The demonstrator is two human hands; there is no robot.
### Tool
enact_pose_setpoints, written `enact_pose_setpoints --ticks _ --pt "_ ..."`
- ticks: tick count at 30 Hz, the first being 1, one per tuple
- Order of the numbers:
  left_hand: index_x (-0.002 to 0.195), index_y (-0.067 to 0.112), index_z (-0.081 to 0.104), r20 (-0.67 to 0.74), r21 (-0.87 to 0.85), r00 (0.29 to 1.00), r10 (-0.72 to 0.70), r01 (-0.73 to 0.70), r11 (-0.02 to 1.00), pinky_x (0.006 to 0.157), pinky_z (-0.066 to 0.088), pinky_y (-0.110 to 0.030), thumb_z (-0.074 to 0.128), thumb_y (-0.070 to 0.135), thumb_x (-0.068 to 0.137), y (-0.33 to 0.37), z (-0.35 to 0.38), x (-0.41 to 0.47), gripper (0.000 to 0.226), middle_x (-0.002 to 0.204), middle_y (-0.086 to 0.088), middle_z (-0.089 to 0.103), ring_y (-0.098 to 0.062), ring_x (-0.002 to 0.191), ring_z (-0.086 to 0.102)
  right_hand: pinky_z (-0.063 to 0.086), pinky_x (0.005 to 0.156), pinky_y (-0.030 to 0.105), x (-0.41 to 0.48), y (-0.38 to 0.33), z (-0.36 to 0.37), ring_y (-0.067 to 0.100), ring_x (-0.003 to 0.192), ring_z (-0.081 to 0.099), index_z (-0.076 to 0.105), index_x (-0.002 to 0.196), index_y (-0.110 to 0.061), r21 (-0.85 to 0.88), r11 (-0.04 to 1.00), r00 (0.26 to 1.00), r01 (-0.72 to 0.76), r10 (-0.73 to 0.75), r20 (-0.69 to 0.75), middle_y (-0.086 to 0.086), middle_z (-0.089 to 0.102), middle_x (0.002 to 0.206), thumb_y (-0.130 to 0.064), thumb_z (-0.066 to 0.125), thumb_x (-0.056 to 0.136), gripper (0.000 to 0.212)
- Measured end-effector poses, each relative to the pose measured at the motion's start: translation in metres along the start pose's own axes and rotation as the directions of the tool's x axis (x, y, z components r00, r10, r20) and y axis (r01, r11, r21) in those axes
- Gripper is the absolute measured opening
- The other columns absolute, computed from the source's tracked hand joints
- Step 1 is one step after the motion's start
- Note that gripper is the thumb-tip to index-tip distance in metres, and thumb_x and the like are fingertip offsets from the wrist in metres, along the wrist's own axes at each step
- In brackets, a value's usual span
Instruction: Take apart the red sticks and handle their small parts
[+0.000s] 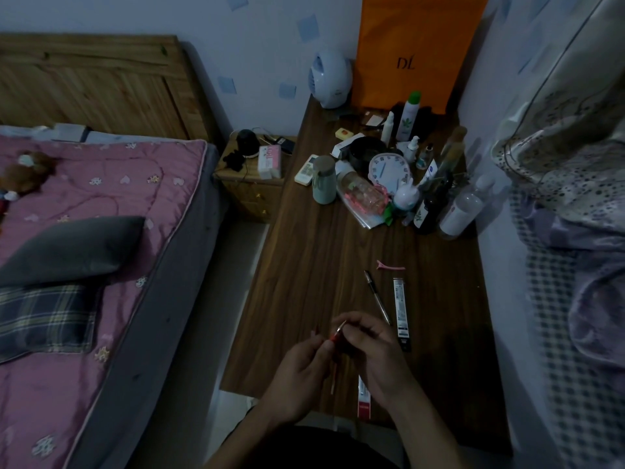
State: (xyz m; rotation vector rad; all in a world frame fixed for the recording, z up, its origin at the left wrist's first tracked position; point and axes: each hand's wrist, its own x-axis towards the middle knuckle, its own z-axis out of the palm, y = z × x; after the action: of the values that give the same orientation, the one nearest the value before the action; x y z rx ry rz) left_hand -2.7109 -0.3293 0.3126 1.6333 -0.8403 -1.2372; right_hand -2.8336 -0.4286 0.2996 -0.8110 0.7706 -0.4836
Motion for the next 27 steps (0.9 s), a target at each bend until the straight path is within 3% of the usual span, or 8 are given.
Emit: enact_pose_setpoints --ticks 3,9,13,19,27 --pt "0.087 0.010 0.063 0.008 0.006 1.000 -0.008 0.008 1.000 0.047 0.034 -0.014 0.042 0.037 0.097 0.002 0.000 -0.002 0.035 0.055 0.010 0.052 0.000 0.049 0.042 0.056 0.071 0.030 0.000 0.001 0.000 0.020 0.085 0.068 0.074 0.095 -0.011 -0.009 1.000 1.000 -0.005 0.005 0.005 0.007 0.071 0.089 -0.033 0.078 0.071 0.033" --pt "0.094 -0.006 0.060 0.027 0.031 0.999 0.022 -0.023 0.999 0.051 0.038 -0.010 0.039 0.024 0.101 0.006 -0.002 -0.007 0.038 0.058 0.009 0.051 0.000 0.050 0.044 0.056 0.074 0.031 0.000 0.004 0.000 0.020 0.086 0.067 0.071 0.090 -0.012 -0.062 0.998 1.000 0.008 -0.007 0.016 0.008 0.069 0.089 -0.028 0.075 0.077 0.021" --pt "0.093 -0.005 0.061 0.018 0.029 1.000 0.006 -0.007 1.000 0.053 0.040 -0.011 0.039 0.025 0.101 0.006 -0.003 -0.007 0.038 0.061 0.007 0.049 0.000 0.050 0.044 0.057 0.074 0.030 0.000 0.004 0.003 0.019 0.086 0.068 0.071 0.089 -0.014 -0.089 0.996 1.000 0.012 -0.010 0.016 0.006 0.070 0.089 -0.035 0.079 0.072 0.028" --pt "0.084 0.016 0.065 -0.015 0.002 1.000 0.002 -0.002 1.000 0.047 0.034 -0.015 0.044 0.045 0.092 -0.001 -0.002 -0.006 0.036 0.055 0.010 0.052 0.000 0.049 0.042 0.056 0.084 0.039 0.001 0.010 -0.001 0.032 0.103 0.063 0.076 0.105 -0.018 -0.044 0.999 0.999 -0.027 0.025 -0.046 0.019 0.064 0.113 -0.042 0.081 0.066 0.046" --pt "0.086 0.006 0.063 -0.015 -0.002 0.999 0.040 -0.040 0.999 0.048 0.035 -0.013 0.044 0.044 0.092 -0.002 -0.003 -0.008 0.043 0.056 0.010 0.051 -0.001 0.050 0.042 0.055 0.077 0.030 0.002 0.015 -0.002 0.025 0.095 0.066 0.074 0.098 -0.013 -0.049 0.999 0.999 -0.020 0.019 -0.031 0.010 0.070 0.098 -0.025 0.072 0.079 0.023"
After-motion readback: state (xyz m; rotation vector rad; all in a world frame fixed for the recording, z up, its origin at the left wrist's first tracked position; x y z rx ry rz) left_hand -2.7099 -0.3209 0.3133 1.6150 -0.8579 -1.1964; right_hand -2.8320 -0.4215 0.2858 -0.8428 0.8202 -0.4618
